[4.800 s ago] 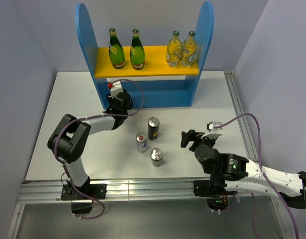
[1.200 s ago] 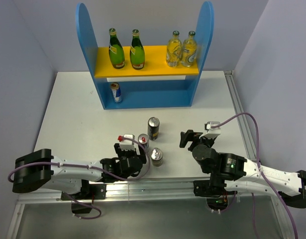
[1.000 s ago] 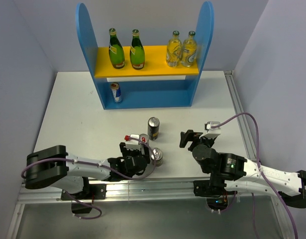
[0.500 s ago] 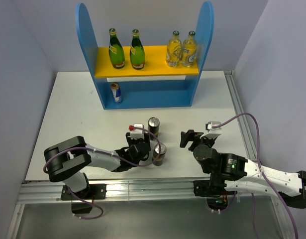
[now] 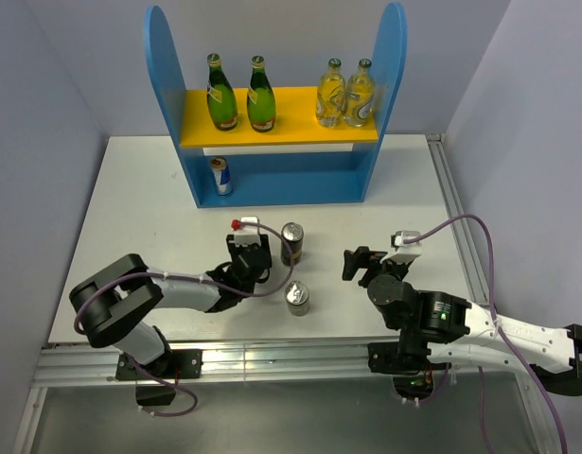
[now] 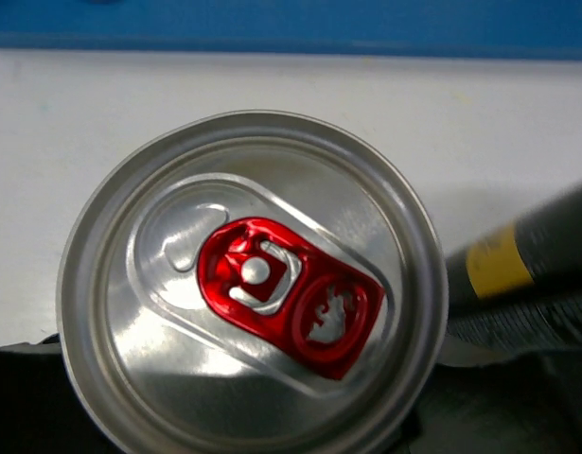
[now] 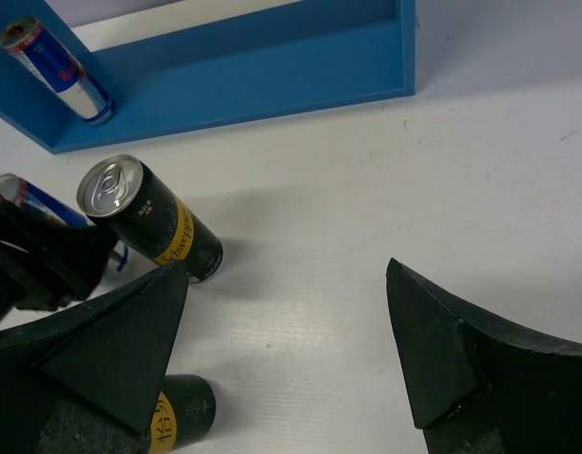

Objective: Place and organize the beverage onto the shelf

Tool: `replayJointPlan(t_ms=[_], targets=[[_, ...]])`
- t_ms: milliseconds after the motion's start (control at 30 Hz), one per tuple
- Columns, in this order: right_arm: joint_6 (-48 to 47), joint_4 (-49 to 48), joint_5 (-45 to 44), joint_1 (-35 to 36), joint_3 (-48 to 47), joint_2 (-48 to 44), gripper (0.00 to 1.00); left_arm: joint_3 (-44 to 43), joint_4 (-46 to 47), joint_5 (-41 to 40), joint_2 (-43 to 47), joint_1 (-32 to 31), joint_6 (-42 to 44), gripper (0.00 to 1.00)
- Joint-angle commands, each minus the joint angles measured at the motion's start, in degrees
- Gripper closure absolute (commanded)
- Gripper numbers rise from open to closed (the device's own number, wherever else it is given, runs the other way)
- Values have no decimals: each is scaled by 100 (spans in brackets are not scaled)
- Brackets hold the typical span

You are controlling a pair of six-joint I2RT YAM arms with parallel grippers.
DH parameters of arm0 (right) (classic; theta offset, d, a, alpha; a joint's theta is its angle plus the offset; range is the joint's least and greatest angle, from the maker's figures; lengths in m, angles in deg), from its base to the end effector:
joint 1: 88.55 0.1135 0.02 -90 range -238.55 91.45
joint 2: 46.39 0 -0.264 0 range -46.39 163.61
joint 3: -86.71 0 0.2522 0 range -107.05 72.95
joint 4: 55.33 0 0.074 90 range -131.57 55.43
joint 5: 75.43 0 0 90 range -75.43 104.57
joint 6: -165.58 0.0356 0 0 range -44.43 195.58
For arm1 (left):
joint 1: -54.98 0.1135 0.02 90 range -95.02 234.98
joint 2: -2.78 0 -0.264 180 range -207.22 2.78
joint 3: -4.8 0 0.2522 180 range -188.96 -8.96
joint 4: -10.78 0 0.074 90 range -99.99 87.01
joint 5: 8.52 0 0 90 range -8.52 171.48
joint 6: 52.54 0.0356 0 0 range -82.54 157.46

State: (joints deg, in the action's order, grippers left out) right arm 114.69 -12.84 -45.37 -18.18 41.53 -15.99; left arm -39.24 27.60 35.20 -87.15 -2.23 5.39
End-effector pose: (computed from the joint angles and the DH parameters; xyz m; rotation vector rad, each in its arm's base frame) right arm 0.0685 0.1003 0.2687 0.1134 1.8108 0.2751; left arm 0.1740 -0.2226 0.1485 -0.0516 1.9178 -0.2032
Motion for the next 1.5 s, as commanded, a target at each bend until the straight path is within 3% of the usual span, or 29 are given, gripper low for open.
replayJointPlan(t_ms=[0,233,533,767,967,1200,1333,1467], targets=[[26,-131,-132,30,31,-24,8,-223,509,180,441,394,473,100],[9,-157,-114,38,48,-60,8,-1092,782,1103,-164,1632,851,100],[0,-166,-114,38,31,37,8,-3016,405,2000,-1649,2679,939,100],[-97,-289,-35,38,83,-33,7,-3913,106,2097,-2300,2987,1151,100],[-114,-289,-35,30,66,37,7,-4196,-62,2185,-2591,3111,1142,99],[-114,-298,-44,30,75,19,7,-4126,35,2053,-2661,3119,1239,77],[-88,-272,-44,30,74,28,7,-4214,9,2018,-2758,3119,1318,44],[-79,-263,-53,21,66,37,7,-4249,9,1974,-2793,3111,1362,30]])
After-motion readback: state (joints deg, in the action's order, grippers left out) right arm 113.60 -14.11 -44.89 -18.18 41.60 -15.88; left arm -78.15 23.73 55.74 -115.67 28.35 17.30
